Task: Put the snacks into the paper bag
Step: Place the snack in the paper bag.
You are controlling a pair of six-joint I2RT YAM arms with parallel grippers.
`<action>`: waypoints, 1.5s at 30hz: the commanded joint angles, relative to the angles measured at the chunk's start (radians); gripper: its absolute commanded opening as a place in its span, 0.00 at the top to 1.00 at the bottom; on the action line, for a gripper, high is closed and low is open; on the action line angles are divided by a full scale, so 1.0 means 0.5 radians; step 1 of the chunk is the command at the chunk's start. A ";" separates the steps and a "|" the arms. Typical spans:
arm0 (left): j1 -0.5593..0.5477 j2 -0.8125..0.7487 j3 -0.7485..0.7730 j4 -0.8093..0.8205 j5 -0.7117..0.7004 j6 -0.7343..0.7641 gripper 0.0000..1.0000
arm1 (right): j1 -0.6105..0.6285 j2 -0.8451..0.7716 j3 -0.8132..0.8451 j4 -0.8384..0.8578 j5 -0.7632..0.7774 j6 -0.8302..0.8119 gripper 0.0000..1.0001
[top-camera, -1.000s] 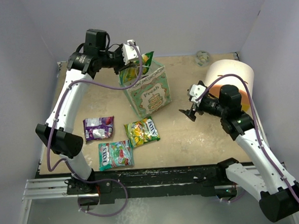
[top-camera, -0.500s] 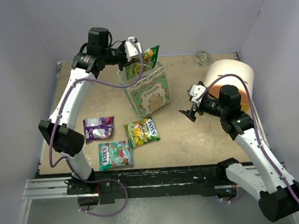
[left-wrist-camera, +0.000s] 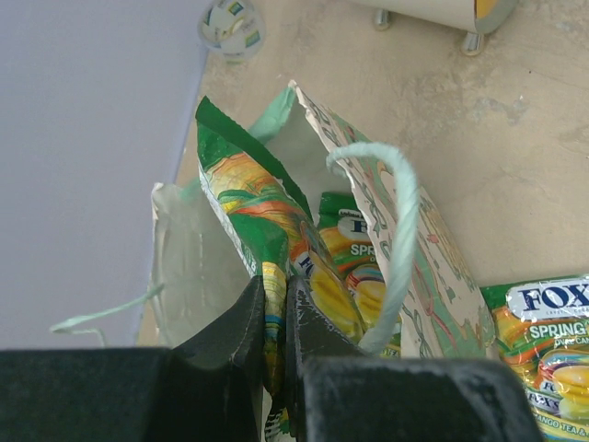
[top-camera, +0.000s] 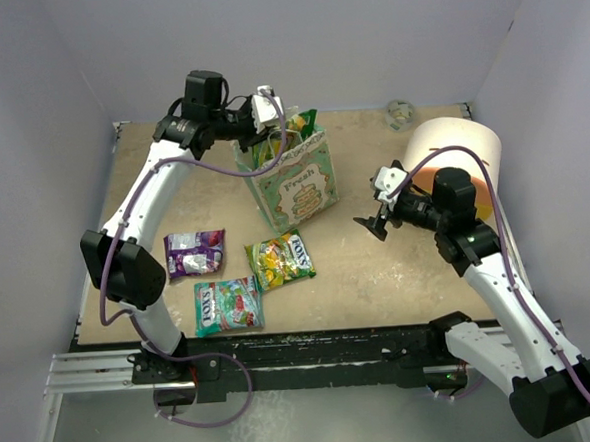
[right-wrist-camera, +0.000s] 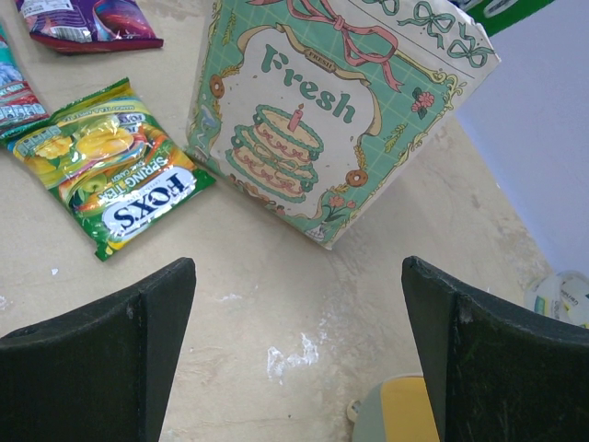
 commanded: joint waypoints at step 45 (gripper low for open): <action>-0.008 -0.174 -0.213 0.082 0.129 -0.423 1.00 | -0.013 0.020 -0.010 0.080 -0.126 0.010 0.05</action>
